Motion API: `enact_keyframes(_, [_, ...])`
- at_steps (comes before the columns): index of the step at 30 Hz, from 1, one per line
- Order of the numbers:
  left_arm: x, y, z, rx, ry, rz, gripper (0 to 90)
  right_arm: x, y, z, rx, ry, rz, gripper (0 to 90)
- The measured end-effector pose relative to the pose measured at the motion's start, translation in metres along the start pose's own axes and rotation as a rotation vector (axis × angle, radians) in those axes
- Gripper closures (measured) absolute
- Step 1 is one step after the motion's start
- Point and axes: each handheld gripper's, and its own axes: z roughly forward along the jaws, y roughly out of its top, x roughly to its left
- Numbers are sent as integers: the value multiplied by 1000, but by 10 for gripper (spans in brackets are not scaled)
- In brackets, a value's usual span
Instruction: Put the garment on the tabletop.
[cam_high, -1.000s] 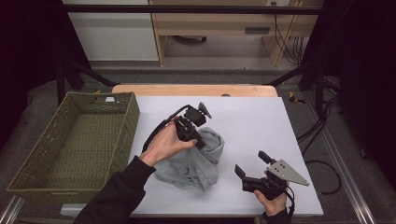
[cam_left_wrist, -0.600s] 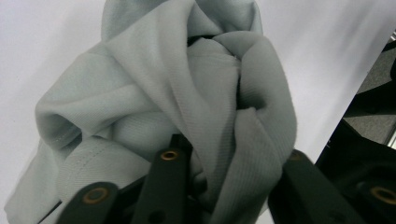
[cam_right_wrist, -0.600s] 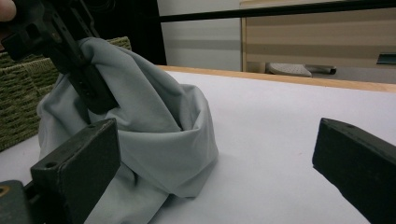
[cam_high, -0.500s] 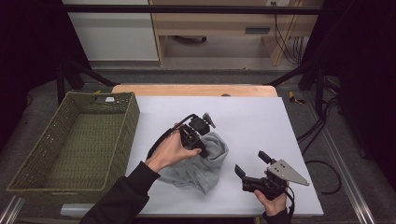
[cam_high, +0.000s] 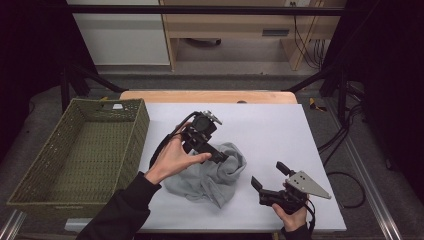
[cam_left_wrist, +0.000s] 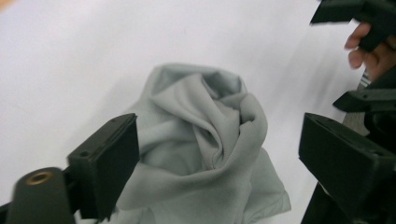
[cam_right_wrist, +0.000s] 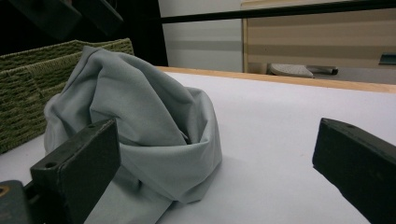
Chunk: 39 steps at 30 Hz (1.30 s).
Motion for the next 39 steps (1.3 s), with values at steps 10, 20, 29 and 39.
enact_keyframes(10, [1,-25,-29,-264,59,-37,72,-3,2,-3,-13,3,17,11])
enact_keyframes(20, [16,-69,-45,-457,69,-87,56,-6,2,-3,-11,0,29,10])
enact_keyframes(29, [21,-119,-63,-552,101,-106,48,-7,3,-4,-12,-8,24,9])
enact_keyframes(39, [22,-165,-65,-590,150,-136,37,-8,3,-4,-8,-10,17,8])
